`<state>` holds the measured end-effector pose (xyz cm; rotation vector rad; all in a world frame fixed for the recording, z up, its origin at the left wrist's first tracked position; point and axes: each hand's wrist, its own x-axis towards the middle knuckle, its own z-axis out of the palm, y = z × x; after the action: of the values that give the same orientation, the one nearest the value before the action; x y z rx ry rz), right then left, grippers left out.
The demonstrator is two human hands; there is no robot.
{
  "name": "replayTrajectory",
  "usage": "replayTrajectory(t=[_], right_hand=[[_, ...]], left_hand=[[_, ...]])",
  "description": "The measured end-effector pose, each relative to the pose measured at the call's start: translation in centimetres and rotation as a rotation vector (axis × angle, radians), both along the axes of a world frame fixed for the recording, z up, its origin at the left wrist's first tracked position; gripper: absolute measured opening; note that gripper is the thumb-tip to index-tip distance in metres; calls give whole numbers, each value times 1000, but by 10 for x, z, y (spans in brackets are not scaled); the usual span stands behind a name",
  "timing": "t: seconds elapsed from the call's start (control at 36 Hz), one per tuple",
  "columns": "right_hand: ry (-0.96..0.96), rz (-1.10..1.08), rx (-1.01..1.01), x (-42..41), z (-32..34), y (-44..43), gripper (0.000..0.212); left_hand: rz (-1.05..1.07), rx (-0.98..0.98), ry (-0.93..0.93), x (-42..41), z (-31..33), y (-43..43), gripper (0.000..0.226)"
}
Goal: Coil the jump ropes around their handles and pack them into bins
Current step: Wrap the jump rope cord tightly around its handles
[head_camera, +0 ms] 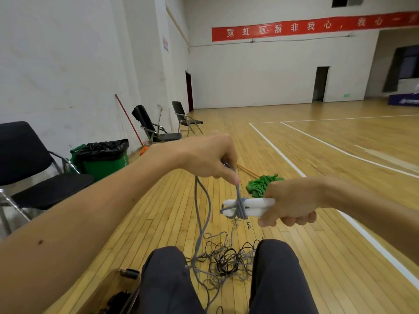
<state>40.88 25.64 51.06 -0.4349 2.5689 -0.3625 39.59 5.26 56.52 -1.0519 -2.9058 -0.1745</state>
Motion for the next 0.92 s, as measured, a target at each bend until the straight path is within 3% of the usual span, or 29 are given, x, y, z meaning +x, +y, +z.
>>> replayTrajectory(t=[0.33,0.47,0.64,0.75,0.83,0.92], right_hand=[[73,182,-87,35,16,-10,31],[104,241,-166,43,27,-9,32],[77,304,-331,46,35,-9,25],[70,326,-458,45,40,-8,21],[102,346,-545,42,43,-7,14],[150,318,-611,36,47,-4,13]], left_hand=[[-42,398,-401,-5,-3,-12,20],[-91,511,-539,-9,-16,-21,9],[-203,703,-710,-12,-37,-26,23],[-208,801,-709,-14,-44,-22,25],[-163,867,-664,-20,-54,-27,9],[-141,958,-735,-13,-61,-24,8]])
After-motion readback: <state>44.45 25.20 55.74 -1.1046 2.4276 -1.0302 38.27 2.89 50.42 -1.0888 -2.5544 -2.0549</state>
